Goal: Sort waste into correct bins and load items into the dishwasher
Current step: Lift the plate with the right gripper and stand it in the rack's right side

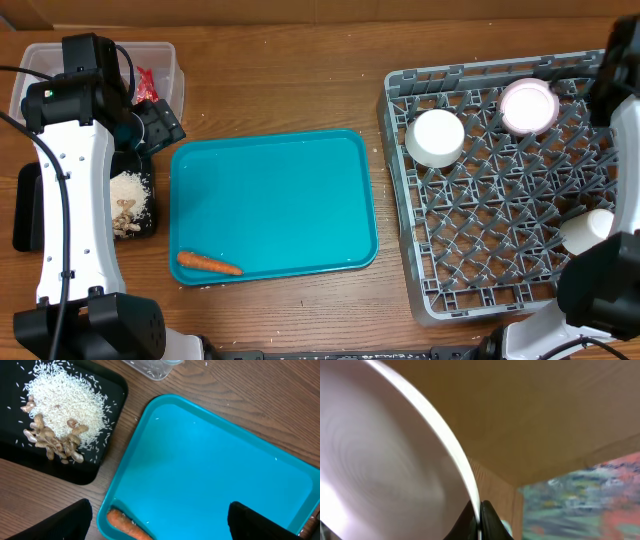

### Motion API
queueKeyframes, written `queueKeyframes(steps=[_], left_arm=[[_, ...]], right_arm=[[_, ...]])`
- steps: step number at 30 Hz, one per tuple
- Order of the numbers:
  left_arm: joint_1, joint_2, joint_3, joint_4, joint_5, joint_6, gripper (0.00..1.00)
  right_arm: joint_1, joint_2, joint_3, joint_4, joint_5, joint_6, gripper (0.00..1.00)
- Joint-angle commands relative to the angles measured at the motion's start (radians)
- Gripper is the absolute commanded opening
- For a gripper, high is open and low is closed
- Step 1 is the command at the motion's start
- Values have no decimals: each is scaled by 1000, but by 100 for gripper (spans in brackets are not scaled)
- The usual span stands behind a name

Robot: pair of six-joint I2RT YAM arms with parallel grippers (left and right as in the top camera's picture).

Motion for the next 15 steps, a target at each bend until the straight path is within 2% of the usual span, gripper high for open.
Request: queueKeyframes(steps=[1,9,10,11,13,14,15], left_arm=[[5,-15,18,0,-10,13,88],[5,-15,18,-3,-10,13,89],[5,-15,18,-3,-10,13,89],[5,-15,18,-3,-10,13,89],[5,-15,18,-3,-9,13,89],[5,-15,18,-3,-10,13,89],[5,-15,18,-2,-10,13,89]], right_arm=[[14,-5,-107,24,-60,45,4],[57,-5,-160,28,-269,44,4],[63,-5,-160,27,-315,43,7],[68,-5,-160,25,-345,43,12],[80,-5,-160,17,-423,43,32],[87,-5,-160,10,-462,43,44],[92,-5,-160,10,-482,43,64]])
